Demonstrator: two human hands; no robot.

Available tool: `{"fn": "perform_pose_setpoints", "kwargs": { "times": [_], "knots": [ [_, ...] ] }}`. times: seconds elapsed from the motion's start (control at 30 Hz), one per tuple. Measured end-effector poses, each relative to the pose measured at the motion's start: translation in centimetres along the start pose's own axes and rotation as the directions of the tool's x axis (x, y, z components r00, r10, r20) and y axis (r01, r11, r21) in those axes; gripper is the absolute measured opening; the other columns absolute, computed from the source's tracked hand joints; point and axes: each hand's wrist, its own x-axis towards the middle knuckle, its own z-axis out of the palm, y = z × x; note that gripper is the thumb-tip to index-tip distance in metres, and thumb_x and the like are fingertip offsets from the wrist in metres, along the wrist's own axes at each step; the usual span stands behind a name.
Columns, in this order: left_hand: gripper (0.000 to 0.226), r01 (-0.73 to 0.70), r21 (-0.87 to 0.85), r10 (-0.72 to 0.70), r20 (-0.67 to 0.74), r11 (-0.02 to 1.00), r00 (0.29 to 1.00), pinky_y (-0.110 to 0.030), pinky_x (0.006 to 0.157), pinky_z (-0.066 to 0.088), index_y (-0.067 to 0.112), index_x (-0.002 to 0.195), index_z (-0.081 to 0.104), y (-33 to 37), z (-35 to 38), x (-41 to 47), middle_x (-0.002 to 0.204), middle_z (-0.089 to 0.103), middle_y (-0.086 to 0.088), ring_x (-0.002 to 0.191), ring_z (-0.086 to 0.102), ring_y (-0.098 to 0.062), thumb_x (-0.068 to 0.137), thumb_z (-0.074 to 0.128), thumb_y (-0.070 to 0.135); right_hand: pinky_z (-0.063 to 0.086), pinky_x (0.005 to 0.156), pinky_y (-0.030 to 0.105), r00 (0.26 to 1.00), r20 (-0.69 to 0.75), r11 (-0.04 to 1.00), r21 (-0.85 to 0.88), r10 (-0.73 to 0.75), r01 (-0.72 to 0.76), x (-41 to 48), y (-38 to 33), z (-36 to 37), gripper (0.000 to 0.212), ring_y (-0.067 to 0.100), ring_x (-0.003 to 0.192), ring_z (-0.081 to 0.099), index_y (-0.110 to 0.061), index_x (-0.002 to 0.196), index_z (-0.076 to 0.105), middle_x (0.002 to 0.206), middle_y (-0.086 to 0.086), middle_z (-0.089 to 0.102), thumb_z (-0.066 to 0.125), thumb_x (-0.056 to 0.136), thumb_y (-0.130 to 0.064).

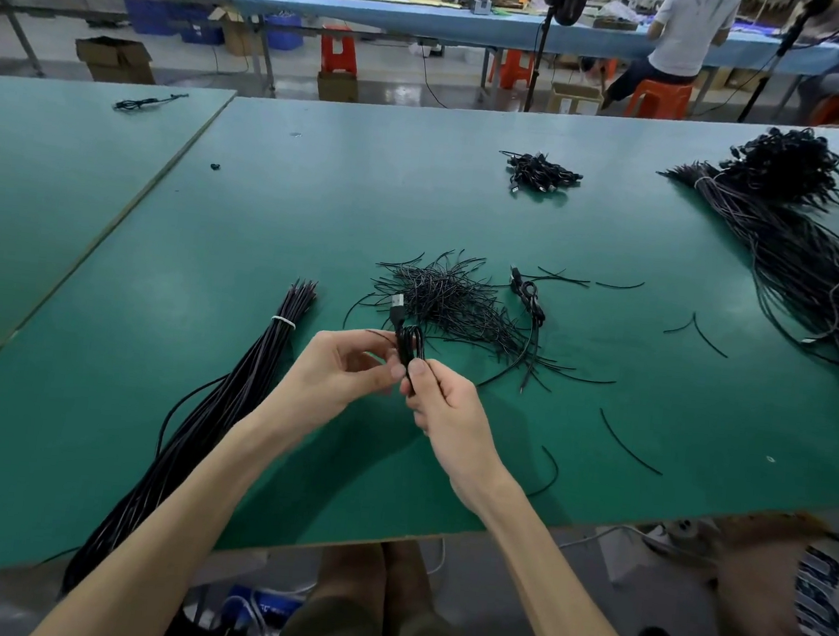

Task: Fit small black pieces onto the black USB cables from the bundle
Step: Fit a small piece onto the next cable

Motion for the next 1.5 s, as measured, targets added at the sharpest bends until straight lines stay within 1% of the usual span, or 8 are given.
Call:
{"fn": "perform_pose_setpoints", "kwargs": {
  "times": [0.33, 0.73, 0.87, 1.03, 1.1, 1.2, 1.37, 1.5],
  "knots": [
    [0.019, 0.021, 0.014, -0.020, -0.021, 1.000, 1.000, -0.025, 0.072, 0.053, 0.000, 0.092, 0.075, 0.2, -0.8, 0.0, 0.077, 0.071, -0.012, 0.073, 0.063, -0.019, 0.090, 0.070, 0.019, 0.036, 0.059, 0.017, 0.997, 0.072, 0.997, -0.064, -0.028, 0.033, -0.2, -0.5, 0.2, 0.033, 0.002, 0.061, 0.042, -0.012, 0.084, 0.062, 0.069, -0.013, 0.057, 0.046, 0.111, -0.024],
    [0.020, 0.081, 0.010, -0.080, -0.058, 0.997, 0.995, -0.034, 0.070, 0.050, 0.009, 0.100, 0.078, 0.1, 0.3, -0.3, 0.081, 0.071, -0.013, 0.077, 0.063, -0.021, 0.096, 0.069, 0.026, 0.039, 0.065, 0.016, 0.999, 0.034, 0.994, -0.110, -0.017, 0.020, -0.2, -0.4, 0.4, 0.034, -0.003, 0.065, 0.051, -0.022, 0.082, 0.064, 0.073, -0.017, 0.063, 0.045, 0.111, -0.027],
    [0.030, 0.094, -0.032, -0.094, -0.005, 0.995, 0.996, -0.039, 0.081, 0.055, 0.009, 0.107, 0.077, -0.4, 0.0, -0.7, 0.088, 0.069, -0.014, 0.084, 0.064, -0.024, 0.101, 0.061, 0.033, 0.039, 0.066, 0.017, 1.000, 0.010, 0.989, -0.144, -0.018, 0.020, -0.1, -0.1, 0.5, 0.035, -0.004, 0.064, 0.054, -0.023, 0.083, 0.065, 0.074, -0.015, 0.065, 0.045, 0.111, -0.029],
    [0.033, 0.121, 0.106, -0.122, 0.005, 0.987, 0.992, -0.030, 0.087, 0.057, 0.020, 0.106, 0.078, 0.3, -1.7, -1.4, 0.100, 0.075, 0.000, 0.092, 0.069, -0.015, 0.076, 0.087, 0.030, 0.039, 0.067, 0.024, 0.999, -0.011, 0.986, -0.164, -0.034, 0.032, 0.1, 0.4, 0.5, 0.033, -0.001, 0.064, 0.050, -0.028, 0.083, 0.064, 0.068, -0.019, 0.060, 0.045, 0.110, -0.033],
    [0.038, 0.170, 0.416, -0.183, -0.011, 0.893, 0.983, -0.027, 0.079, 0.050, 0.022, 0.099, 0.075, 0.8, -2.3, -1.5, 0.095, 0.072, 0.003, 0.082, 0.063, -0.010, 0.067, 0.090, 0.038, 0.040, 0.069, 0.029, 0.999, -0.032, 0.988, -0.154, -0.020, 0.015, 0.2, 0.6, 0.5, 0.035, 0.000, 0.066, 0.050, -0.026, 0.079, 0.060, 0.069, -0.016, 0.058, 0.045, 0.110, -0.035],
    [0.041, 0.307, 0.723, -0.346, -0.099, 0.618, 0.933, -0.022, 0.071, 0.044, 0.024, 0.097, 0.067, 1.4, -1.8, -1.5, 0.097, 0.065, 0.004, 0.083, 0.059, -0.007, 0.070, 0.093, 0.041, 0.038, 0.068, 0.023, 1.000, -0.028, 0.988, -0.152, -0.009, 0.004, 0.2, 0.6, 0.4, 0.036, -0.004, 0.066, 0.053, -0.025, 0.078, 0.059, 0.068, -0.020, 0.059, 0.045, 0.110, -0.037],
    [0.050, 0.420, 0.842, -0.381, -0.286, 0.338, 0.879, -0.035, 0.084, 0.048, 0.017, 0.104, 0.055, 1.6, -0.3, -1.8, 0.105, 0.057, 0.000, 0.100, 0.059, -0.022, 0.077, 0.088, 0.045, 0.038, 0.069, 0.023, 1.000, -0.019, 0.987, -0.161, 0.003, -0.006, 0.0, 0.5, 0.4, 0.036, -0.005, 0.066, 0.054, -0.024, 0.079, 0.059, 0.068, -0.023, 0.059, 0.045, 0.110, -0.037],
    [0.027, 0.445, 0.873, -0.365, -0.355, 0.201, 0.861, -0.034, 0.077, 0.050, 0.022, 0.095, 0.070, 2.3, -0.2, -1.9, 0.104, 0.067, -0.002, 0.094, 0.064, -0.026, 0.084, 0.083, 0.042, 0.039, 0.071, 0.025, 1.000, -0.016, 0.986, -0.166, 0.001, -0.004, 0.0, 0.4, 0.2, 0.036, -0.006, 0.067, 0.053, -0.023, 0.080, 0.059, 0.070, -0.021, 0.059, 0.045, 0.109, -0.038]
  ]
}}
